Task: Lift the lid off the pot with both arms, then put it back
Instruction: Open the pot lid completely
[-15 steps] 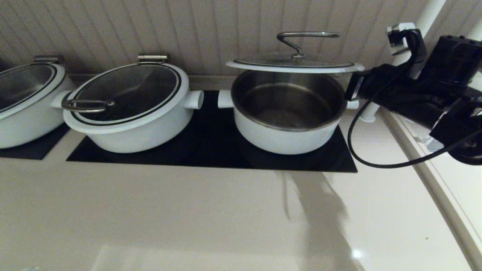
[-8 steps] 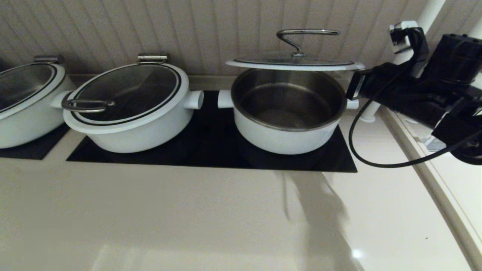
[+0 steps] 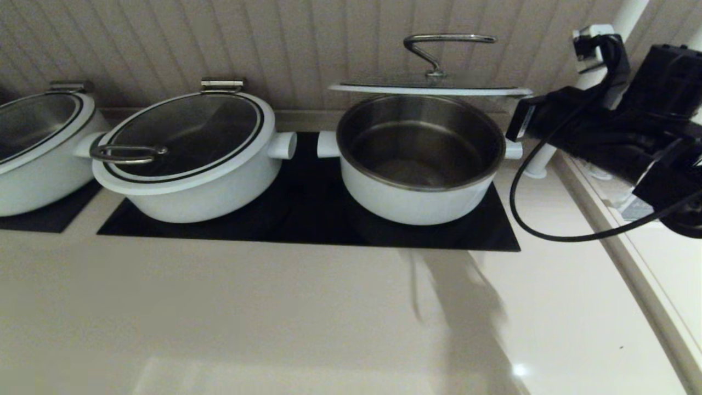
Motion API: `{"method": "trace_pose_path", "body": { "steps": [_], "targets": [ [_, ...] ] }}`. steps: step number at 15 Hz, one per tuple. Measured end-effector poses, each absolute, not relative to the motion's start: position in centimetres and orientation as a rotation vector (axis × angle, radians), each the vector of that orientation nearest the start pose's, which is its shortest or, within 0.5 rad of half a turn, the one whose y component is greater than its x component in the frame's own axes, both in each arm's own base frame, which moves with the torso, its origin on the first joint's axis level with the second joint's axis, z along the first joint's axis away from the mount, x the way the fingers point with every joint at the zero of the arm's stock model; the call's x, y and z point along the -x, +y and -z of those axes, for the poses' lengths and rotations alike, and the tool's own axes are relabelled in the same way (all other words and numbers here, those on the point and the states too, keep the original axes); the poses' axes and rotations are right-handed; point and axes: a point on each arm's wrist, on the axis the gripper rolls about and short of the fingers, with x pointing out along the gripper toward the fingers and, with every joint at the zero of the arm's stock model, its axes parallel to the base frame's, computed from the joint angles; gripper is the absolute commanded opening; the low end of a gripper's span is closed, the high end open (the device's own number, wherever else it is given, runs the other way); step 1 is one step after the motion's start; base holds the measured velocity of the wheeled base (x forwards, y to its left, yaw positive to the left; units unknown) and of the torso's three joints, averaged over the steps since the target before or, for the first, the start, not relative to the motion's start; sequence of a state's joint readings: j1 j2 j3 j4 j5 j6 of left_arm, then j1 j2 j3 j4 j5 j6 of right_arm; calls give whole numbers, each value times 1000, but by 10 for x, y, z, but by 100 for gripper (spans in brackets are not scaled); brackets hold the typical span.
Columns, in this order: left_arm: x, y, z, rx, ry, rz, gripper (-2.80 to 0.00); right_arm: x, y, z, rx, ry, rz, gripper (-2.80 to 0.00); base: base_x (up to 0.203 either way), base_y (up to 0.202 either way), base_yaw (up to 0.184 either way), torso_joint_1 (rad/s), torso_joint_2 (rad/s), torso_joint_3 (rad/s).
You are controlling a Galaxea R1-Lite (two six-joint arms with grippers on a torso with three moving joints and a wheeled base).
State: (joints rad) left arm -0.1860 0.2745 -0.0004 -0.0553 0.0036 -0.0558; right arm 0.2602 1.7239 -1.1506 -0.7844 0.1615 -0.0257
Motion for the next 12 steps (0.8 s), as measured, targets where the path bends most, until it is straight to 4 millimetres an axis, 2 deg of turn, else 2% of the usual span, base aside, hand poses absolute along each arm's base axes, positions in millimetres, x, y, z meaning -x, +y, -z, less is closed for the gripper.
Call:
{"method": "trace_pose_path", "body": {
  "steps": [12],
  "targets": [
    [0,0,-84,42,225,175,-280,-319,88,-289,12,-225,-415,-280,0,0,0,0,0,0]
  ]
}}
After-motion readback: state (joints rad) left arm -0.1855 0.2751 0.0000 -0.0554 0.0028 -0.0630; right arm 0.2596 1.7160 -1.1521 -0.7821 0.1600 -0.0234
